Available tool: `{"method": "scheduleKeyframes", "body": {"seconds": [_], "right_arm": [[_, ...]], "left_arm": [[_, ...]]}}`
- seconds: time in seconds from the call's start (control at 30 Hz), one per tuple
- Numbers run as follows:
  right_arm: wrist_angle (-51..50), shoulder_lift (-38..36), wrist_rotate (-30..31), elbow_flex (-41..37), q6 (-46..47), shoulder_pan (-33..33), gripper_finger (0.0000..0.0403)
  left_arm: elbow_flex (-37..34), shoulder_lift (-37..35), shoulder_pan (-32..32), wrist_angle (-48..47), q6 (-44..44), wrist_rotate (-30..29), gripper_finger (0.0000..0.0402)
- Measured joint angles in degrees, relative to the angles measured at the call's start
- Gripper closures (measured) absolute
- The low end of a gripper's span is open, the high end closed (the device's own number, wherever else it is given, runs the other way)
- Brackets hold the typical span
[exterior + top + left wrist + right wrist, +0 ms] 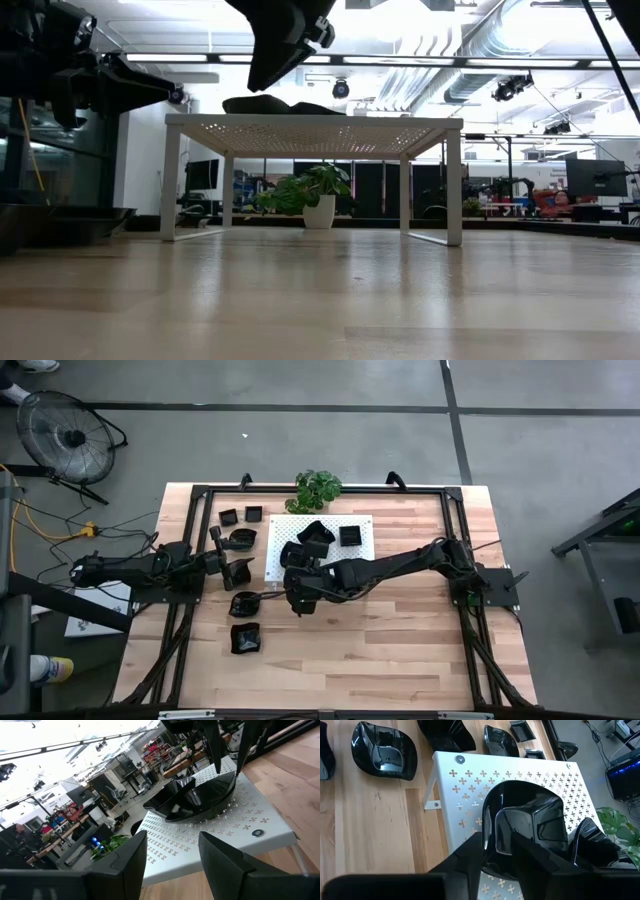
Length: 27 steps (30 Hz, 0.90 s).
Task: Pick & Place Mini shaped plates
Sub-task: Stack the distorted square plate on top of the distorted square plates on the shelf
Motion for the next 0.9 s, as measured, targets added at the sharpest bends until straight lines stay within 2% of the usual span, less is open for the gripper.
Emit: {"method": "scheduleKeyframes", "body": {"seconds": [0.17, 0.43, 0.73, 0.9], "right_arm": [[0.37, -0.25, -0.03, -0.01, -0.5, 0.14, 0.0293], [1.08, -0.85, -1.13, -0.02, -3.15, 1.63, 0.0301], [4.42, -0.85, -15.7, -0.02, -9.58, 2.03, 0.0304], [4.43, -0.82, -20.4, -0.02, -13.95, 2.03, 0.0304]], "left_arm": [[0.0, 0.01, 0.01, 0.0, 0.0, 0.0, 0.0227], [0.0, 0.01, 0.0, 0.0, 0.0, 0.01, 0.0227], [0.0, 0.02, 0.01, 0.0, 0.01, 0.01, 0.0227], [0.0, 0.01, 0.0, 0.0, 0.0, 0.01, 0.0227]]}}
